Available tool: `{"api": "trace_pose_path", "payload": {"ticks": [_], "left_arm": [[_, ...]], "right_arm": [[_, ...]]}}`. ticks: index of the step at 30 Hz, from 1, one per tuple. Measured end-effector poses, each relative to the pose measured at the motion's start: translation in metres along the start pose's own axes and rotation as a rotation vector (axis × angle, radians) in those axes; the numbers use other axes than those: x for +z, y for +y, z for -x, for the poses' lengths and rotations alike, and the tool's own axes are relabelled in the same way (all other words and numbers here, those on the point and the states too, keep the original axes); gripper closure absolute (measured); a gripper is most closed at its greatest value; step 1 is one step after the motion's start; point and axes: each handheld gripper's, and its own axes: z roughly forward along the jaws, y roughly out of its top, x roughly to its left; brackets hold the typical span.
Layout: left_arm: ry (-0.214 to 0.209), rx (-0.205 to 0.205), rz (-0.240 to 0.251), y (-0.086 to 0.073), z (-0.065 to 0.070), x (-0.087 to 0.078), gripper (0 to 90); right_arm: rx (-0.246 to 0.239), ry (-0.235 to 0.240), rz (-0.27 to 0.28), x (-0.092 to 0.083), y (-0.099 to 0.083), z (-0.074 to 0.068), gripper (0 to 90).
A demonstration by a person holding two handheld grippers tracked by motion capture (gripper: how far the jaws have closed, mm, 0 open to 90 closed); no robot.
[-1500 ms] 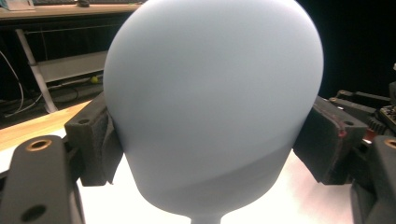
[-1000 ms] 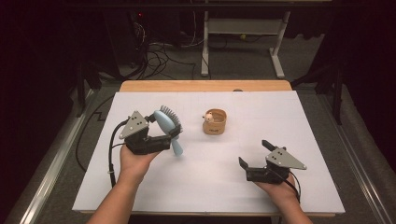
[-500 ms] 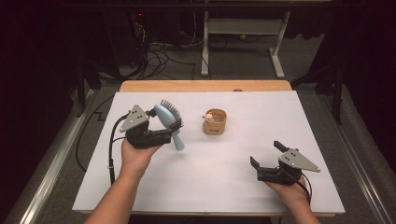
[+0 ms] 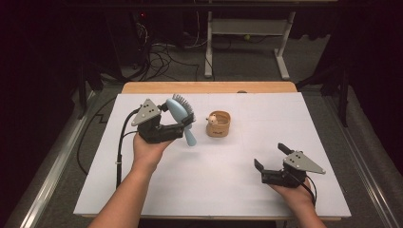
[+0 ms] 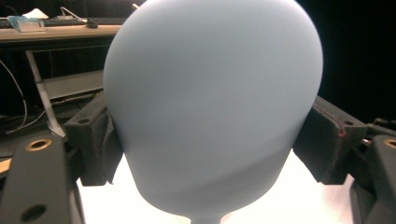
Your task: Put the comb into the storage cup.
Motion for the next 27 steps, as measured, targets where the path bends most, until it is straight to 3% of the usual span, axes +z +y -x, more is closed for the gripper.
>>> {"api": "trace_pose_path", "payload": {"ticks": [11,27], "left_arm": [[-0.003,-0.002,0.021,0.011,0.0,0.005,20.3],[-0.03,0.01,0.038,0.031,0.009,0.017,20.3]], "right_arm": [[0.002,0.006,0.0,0.002,0.0,-0.001,0.4],[0.003,-0.004,0.008,0.001,0.001,0.0,0.4]]}}
